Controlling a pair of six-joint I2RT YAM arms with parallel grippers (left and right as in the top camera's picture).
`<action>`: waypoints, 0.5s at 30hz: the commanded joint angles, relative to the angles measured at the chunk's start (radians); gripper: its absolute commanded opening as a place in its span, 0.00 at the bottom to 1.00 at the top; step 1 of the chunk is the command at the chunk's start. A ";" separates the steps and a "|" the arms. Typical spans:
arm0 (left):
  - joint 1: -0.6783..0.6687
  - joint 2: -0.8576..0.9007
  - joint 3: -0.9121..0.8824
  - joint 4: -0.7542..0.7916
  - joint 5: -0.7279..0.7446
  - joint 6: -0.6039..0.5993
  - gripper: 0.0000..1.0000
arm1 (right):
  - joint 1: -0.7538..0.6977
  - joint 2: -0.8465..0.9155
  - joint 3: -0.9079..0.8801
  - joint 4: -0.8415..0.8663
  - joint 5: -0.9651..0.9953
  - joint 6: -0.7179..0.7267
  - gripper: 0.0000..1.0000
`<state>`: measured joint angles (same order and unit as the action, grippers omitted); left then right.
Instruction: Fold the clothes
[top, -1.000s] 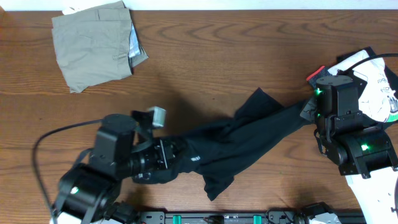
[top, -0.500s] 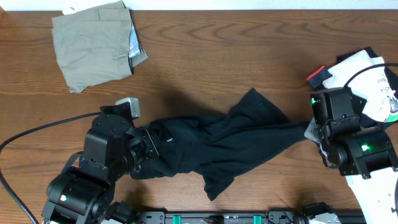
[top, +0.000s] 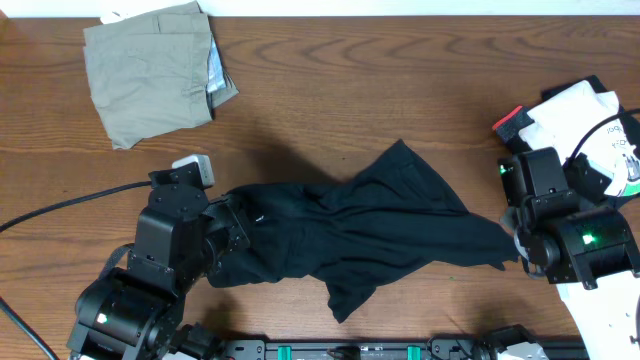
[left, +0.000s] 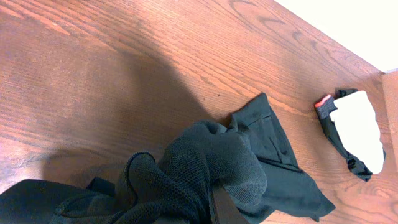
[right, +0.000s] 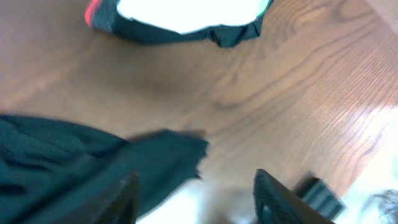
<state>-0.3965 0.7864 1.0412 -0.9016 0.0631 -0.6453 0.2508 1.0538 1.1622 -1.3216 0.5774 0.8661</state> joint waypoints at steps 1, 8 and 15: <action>-0.002 -0.006 0.023 -0.003 -0.029 0.023 0.06 | -0.008 -0.005 0.016 0.078 -0.031 -0.016 0.61; -0.002 -0.006 0.023 -0.026 -0.030 0.024 0.06 | -0.008 0.095 0.016 0.329 -0.348 -0.268 0.61; -0.002 -0.006 0.023 -0.047 -0.029 0.024 0.06 | -0.008 0.330 0.016 0.481 -0.550 -0.474 0.64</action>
<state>-0.3965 0.7860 1.0412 -0.9440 0.0544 -0.6453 0.2508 1.3109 1.1648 -0.8665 0.1699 0.5457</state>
